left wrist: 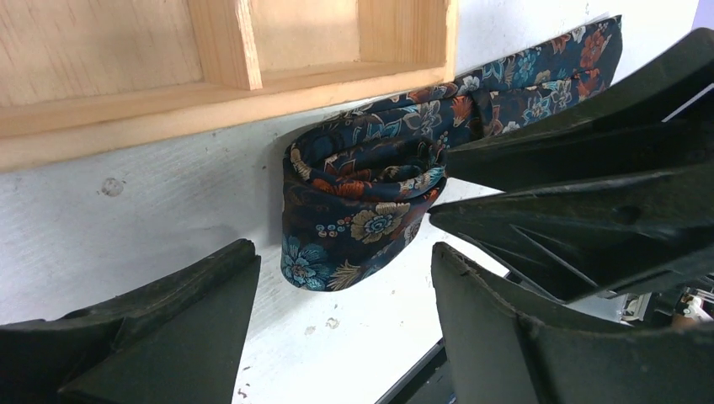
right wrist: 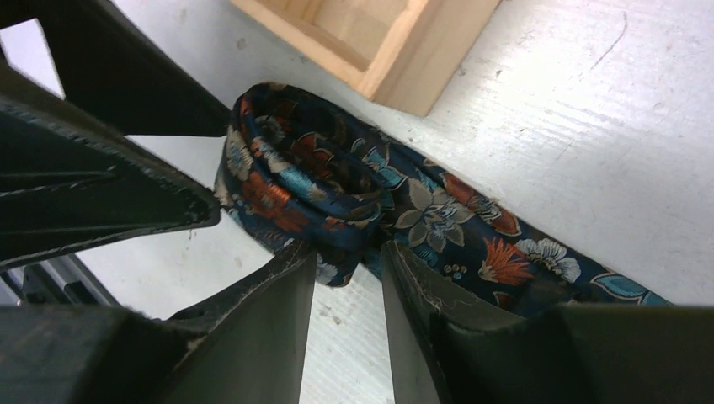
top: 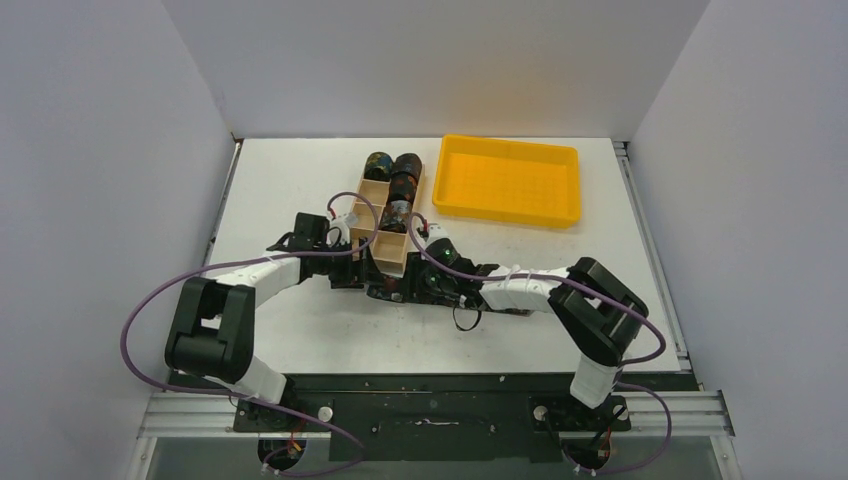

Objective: Roll the ties
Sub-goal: Roll the tie at the center of the board.

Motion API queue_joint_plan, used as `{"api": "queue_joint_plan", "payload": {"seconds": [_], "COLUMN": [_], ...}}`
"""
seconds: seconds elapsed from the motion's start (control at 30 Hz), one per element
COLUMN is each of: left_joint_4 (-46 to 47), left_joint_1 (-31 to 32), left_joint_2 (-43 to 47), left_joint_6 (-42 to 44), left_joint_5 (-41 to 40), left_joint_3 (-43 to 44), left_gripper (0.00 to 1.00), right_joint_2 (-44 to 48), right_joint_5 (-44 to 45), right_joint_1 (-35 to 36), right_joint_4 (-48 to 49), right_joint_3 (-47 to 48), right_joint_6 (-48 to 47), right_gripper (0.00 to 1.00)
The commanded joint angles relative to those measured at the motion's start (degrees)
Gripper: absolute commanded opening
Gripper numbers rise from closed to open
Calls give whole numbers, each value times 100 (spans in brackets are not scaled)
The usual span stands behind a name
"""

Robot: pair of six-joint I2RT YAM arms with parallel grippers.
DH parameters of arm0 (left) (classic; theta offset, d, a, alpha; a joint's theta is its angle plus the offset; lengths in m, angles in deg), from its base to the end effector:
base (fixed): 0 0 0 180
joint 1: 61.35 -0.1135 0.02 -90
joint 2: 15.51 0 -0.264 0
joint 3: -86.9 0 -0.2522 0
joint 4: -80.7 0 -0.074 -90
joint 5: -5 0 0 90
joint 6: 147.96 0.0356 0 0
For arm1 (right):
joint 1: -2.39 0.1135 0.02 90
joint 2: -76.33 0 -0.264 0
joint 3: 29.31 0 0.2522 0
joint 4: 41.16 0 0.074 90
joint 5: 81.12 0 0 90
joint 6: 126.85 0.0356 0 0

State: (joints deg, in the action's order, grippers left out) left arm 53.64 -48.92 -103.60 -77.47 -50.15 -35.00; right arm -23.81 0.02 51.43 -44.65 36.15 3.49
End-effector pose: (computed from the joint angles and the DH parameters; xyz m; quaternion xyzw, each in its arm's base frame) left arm 0.2747 -0.0814 0.1647 0.0283 0.9184 -0.3505 0.1811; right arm 0.2317 0.2752 0.1624 -0.1017 0.8916 0.3558 0.2609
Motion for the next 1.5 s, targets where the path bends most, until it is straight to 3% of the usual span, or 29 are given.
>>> {"api": "queue_joint_plan", "payload": {"seconds": [0.0, 0.83, 0.93, 1.33, 1.47], "left_joint_4": [425, 1008, 1114, 1129, 425], "left_joint_1": [-12, -14, -13, 85, 303], "left_joint_2": [-93, -863, -850, -283, 233], "left_joint_6": [-35, -74, -117, -314, -150], "left_joint_5": [221, 856, 945, 712, 85], "left_joint_3": [-5, 225, 159, -165, -108], "left_gripper": [72, 61, 54, 2, 0], "right_joint_2": [-156, -470, -439, 254, 1034], "right_joint_5": [76, -150, -166, -66, 468], "right_joint_1": [-95, -288, -285, -203, -131], "right_joint_4": [252, 404, 420, 313, 30], "right_joint_3": [282, 21, -6, -284, -721], "right_joint_6": [123, 124, 120, 207, 63], "right_gripper": [35, 31, 31, 35, 40]}}
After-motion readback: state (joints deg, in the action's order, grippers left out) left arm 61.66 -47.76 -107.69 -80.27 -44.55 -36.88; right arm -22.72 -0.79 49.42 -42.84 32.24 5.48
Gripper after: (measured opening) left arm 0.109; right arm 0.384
